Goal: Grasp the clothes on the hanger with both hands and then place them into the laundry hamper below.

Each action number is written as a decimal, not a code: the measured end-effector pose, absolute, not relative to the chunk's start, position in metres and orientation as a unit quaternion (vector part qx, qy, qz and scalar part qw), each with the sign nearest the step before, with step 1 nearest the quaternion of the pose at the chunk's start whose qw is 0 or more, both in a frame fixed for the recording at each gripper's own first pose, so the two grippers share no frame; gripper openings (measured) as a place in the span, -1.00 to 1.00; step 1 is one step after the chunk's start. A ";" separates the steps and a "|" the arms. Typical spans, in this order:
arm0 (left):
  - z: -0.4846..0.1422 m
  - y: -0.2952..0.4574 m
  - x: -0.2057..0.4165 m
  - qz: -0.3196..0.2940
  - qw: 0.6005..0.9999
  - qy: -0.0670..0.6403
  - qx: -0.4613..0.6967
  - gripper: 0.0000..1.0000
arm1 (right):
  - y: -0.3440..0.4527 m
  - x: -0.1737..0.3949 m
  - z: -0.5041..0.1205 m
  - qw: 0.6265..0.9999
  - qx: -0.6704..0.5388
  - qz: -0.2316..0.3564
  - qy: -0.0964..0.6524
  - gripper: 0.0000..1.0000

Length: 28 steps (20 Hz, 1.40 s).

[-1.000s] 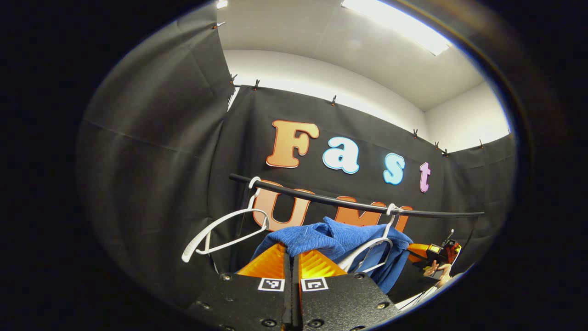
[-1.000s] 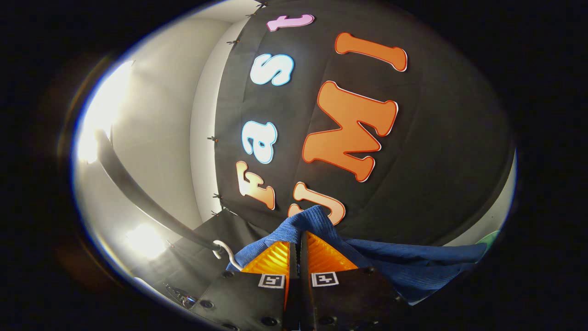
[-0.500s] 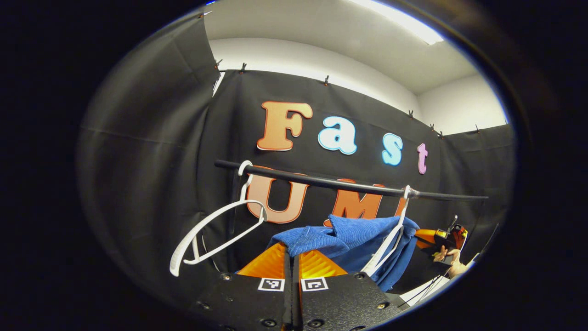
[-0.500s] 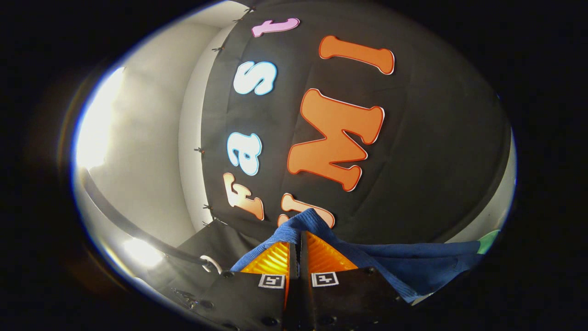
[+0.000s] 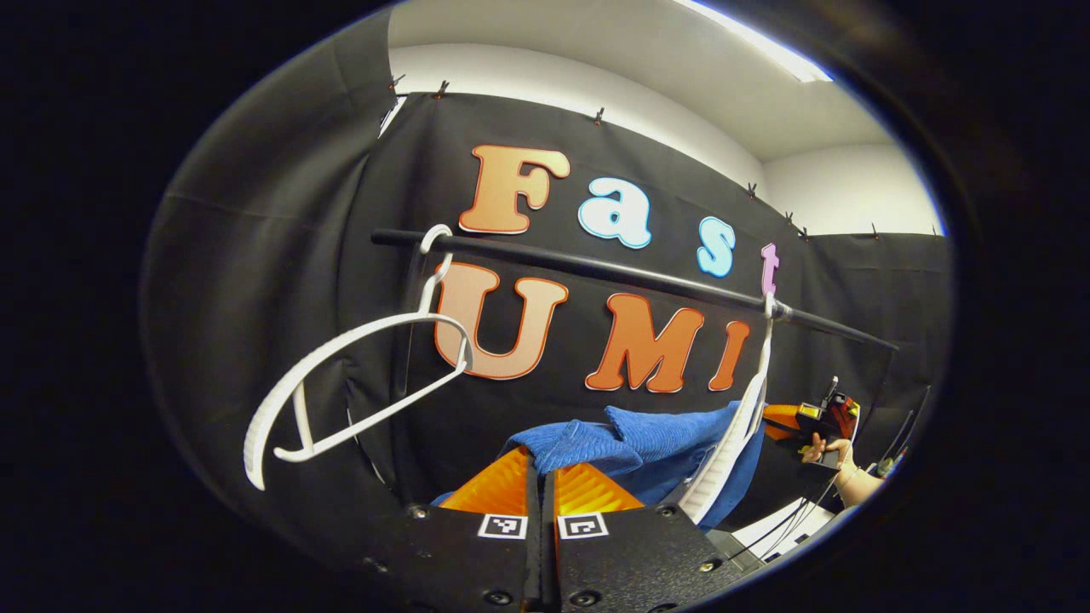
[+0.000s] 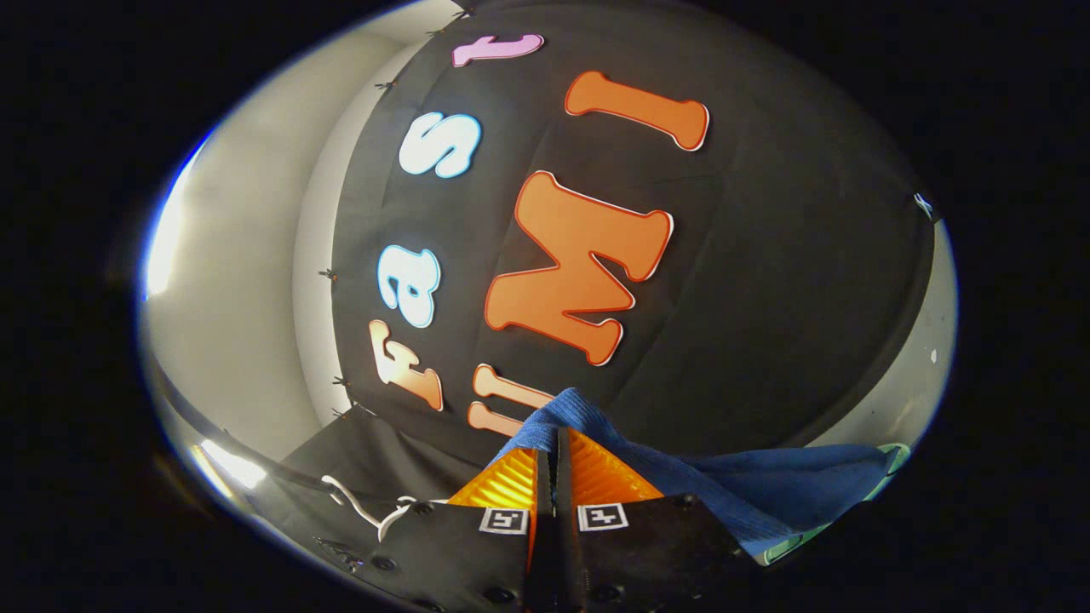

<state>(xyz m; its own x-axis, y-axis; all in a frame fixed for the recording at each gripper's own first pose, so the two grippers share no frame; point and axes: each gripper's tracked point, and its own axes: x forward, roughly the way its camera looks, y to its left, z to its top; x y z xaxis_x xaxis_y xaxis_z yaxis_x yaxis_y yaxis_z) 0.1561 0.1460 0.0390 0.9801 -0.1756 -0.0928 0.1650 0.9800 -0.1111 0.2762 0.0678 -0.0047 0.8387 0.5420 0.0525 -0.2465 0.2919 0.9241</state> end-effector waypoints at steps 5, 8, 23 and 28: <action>0.016 0.151 0.147 -0.088 0.992 0.065 -0.067 -1.00 | 0.070 0.269 -0.035 0.808 0.520 0.233 0.153 -0.84; 0.002 0.150 0.143 -0.088 0.992 0.067 -0.063 -1.00 | 0.066 0.265 -0.052 0.816 0.512 0.215 0.162 -0.84; -0.050 0.119 0.085 -0.065 0.991 0.092 -0.068 -1.00 | 0.055 0.174 -0.082 0.887 0.387 0.178 0.176 -0.84; -0.068 0.088 0.069 -0.079 0.990 0.105 -0.059 -1.00 | 0.069 0.141 -0.090 0.896 0.354 0.191 0.189 -0.84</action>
<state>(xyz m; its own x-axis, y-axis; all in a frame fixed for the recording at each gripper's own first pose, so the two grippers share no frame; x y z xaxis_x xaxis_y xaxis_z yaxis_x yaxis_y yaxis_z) 0.0692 0.0875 -0.0676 0.9653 -0.1696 -0.1985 0.1449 0.9804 -0.1334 0.1409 0.0687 -0.0904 0.8556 0.4763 -0.2027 -0.2093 0.6766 0.7060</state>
